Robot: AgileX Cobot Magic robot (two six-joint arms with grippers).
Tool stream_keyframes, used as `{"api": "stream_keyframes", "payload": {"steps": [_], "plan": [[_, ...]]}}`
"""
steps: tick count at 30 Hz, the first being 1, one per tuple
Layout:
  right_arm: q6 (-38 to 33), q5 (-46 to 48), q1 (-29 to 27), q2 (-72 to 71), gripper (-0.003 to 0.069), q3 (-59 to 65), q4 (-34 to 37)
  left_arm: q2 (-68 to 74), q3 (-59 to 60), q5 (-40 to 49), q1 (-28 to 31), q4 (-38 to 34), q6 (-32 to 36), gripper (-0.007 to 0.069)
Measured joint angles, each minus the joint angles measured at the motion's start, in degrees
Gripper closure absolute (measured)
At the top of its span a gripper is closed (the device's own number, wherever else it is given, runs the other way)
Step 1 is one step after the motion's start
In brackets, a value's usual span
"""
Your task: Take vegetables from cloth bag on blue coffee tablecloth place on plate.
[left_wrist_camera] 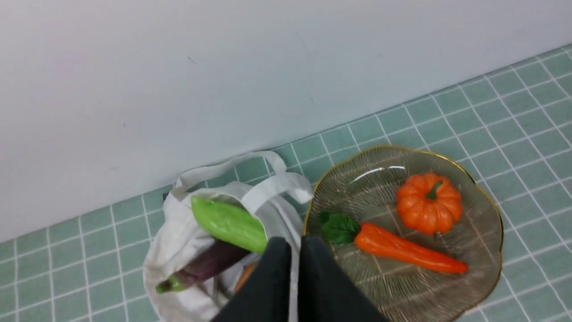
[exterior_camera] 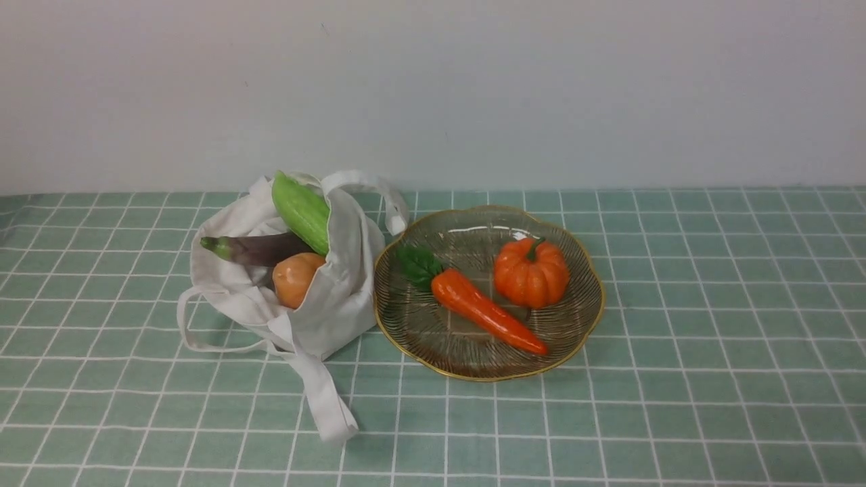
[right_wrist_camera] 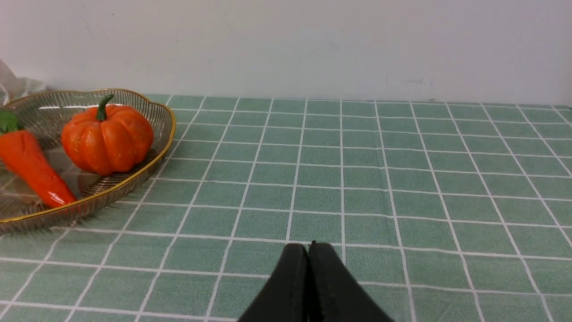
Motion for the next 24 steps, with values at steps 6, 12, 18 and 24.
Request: {"api": "stream_keyframes", "payload": {"steps": [6, 12, 18, 24], "plan": [[0.0, 0.0, 0.0, 0.0, 0.0674, 0.0, 0.0, -17.26, 25.07, 0.07, 0.0, -2.64, -0.18, 0.0632], [0.0, 0.0, 0.0, 0.0, 0.0674, 0.0, 0.0, -35.11, 53.1, -8.51, 0.0, -7.61, -0.68, 0.0632], [0.0, 0.0, 0.0, 0.0, 0.0674, 0.0, 0.0, -51.65, 76.6, -31.24, 0.0, -11.3, -0.75, 0.0632], [0.0, 0.0, 0.0, 0.0, 0.0674, 0.0, 0.0, -58.98, 86.75, -40.05, 0.0, -11.62, -0.75, 0.0632]]}}
